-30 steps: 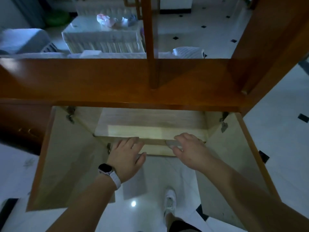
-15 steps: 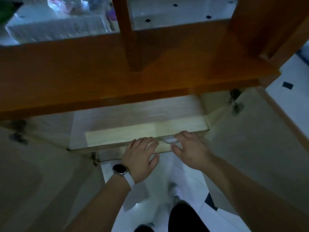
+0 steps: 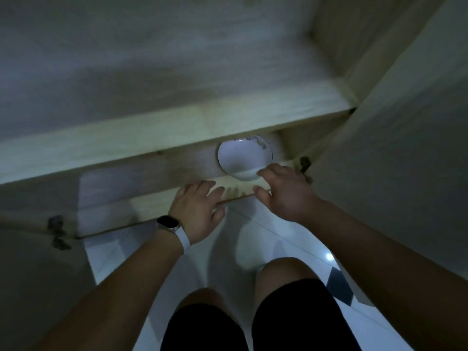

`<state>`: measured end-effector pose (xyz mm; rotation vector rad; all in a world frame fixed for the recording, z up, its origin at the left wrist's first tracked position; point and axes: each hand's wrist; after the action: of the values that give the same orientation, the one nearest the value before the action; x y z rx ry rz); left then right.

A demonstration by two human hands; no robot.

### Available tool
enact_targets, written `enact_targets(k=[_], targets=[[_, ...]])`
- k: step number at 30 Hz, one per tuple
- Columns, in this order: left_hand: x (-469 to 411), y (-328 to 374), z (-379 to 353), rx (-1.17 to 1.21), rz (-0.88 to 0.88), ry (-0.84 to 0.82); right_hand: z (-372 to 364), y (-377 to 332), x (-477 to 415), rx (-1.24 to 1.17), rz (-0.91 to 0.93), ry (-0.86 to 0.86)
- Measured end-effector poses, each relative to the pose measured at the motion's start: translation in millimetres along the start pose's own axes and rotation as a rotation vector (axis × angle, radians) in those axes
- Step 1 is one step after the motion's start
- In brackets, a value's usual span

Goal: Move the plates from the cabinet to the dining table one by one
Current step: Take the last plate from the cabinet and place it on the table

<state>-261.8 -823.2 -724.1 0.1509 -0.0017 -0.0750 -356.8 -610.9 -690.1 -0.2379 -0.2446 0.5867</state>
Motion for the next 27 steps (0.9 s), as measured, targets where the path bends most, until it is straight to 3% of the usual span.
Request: enact_targets(k=[11, 16, 18, 20, 25, 27], targets=[[-76.8, -49.0, -121.2, -0.008, 0.069, -0.072, -110.4, 77.1, -70.0, -0.031, -0.085, -0.021], [-116.2, -46.0, -157.0, 0.027, 0.388, -0.069, -134.6, 98.3, -95.7, -0.147, -0.213, 0.017], [-127.9, -46.9, -174.7, 0.021, 0.371, -0.095, -148.3, 107.0, -107.2, -0.175, -0.301, 0.053], [-134.2, -52.6, -192.9, 0.141, 0.323, -0.062, -159.4, 116.3, -117.9, -0.253, -0.368, 0.097], [-156.6, -55.5, -202.1, 0.961, 0.791, 0.029, -173.9, 130.2, -144.2, -0.527, -0.484, 0.185], [-165.0, -56.8, -201.4, 0.994, 0.803, 0.023, -177.4, 132.8, -156.1, -0.617, -0.508, 0.190]])
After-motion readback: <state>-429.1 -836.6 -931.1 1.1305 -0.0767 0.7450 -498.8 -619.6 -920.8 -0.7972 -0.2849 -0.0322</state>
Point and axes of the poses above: each hand's wrist, its own x-axis away from the middle knuckle, its own z-axis out of the back of the hand, y = z × x, and after that the axes turned 1 degree about z, right-handed
